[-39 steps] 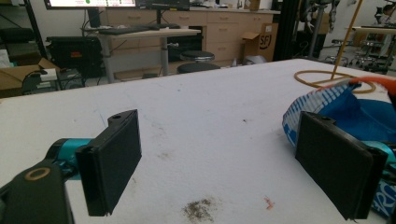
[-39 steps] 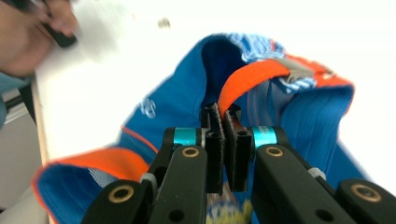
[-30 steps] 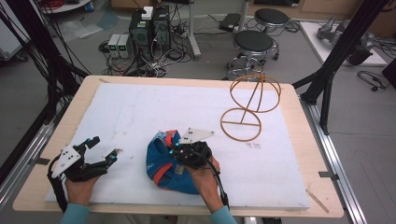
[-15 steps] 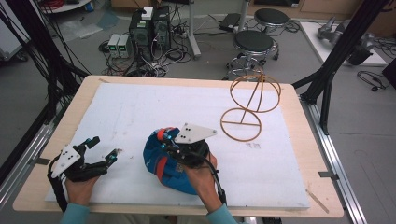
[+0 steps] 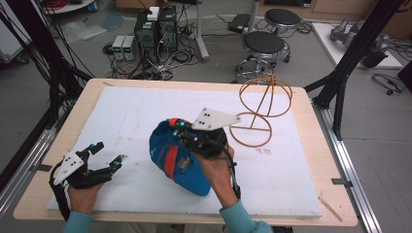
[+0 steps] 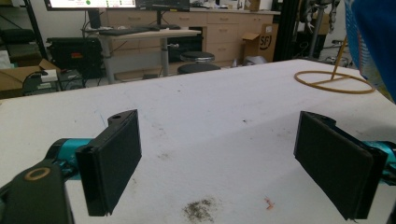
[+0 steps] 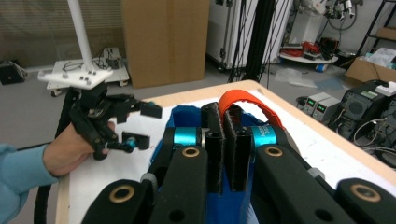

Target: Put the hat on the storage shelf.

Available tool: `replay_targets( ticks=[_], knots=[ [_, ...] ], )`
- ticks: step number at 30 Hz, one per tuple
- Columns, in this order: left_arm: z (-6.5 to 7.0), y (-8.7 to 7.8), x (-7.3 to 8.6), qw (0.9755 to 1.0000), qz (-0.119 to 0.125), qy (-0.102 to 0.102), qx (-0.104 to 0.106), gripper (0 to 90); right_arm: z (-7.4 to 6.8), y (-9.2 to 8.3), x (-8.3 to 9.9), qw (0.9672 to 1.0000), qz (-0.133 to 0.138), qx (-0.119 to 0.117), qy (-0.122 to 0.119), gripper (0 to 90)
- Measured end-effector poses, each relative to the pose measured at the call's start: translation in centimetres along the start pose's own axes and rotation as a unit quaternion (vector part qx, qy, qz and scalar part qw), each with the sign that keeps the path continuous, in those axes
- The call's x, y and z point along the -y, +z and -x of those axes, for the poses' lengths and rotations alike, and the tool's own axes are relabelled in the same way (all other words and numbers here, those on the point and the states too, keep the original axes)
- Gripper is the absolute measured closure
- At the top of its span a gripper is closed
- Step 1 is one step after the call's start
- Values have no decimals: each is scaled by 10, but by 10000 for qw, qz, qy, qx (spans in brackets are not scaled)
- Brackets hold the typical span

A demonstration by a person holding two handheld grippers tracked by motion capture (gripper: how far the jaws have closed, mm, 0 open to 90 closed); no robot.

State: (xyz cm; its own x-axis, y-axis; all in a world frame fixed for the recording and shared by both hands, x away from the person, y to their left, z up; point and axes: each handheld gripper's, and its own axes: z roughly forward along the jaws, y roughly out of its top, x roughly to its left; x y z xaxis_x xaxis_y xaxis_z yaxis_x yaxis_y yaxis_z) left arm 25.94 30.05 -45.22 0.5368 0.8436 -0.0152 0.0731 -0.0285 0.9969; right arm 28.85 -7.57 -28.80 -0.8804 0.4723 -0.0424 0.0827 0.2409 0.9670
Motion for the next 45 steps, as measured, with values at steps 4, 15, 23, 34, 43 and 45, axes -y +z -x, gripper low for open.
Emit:
replay_targets(
  ticks=[4, 15, 23, 34, 43, 45],
  knots=[
    [0, 0, 0, 10000, -5, -1, -2, 153, 16, -6, -8, 10000, -34, 91, 10, 880],
    [0, 0, 0, 10000, -2, 4, -9, 153, 45, -19, -12, 9972, 523, 537, 28, 880],
    [0, -1, 0, 10000, 29, 11, -1, 153, 65, -23, -13, 9932, 878, 737, 218, 880],
    [0, -1, 0, 10000, 41, 30, 51, 155, 108, -35, -28, 9895, 957, 1043, 278, 880],
    [0, 0, 0, 10000, 4, 17, 50, 154, 151, -48, -35, 9839, 944, 1408, 571, 880],
    [0, 0, 0, 10000, 0, 18, 53, 155, 160, -51, -36, 9823, 947, 1494, 615, 880]
  ],
)
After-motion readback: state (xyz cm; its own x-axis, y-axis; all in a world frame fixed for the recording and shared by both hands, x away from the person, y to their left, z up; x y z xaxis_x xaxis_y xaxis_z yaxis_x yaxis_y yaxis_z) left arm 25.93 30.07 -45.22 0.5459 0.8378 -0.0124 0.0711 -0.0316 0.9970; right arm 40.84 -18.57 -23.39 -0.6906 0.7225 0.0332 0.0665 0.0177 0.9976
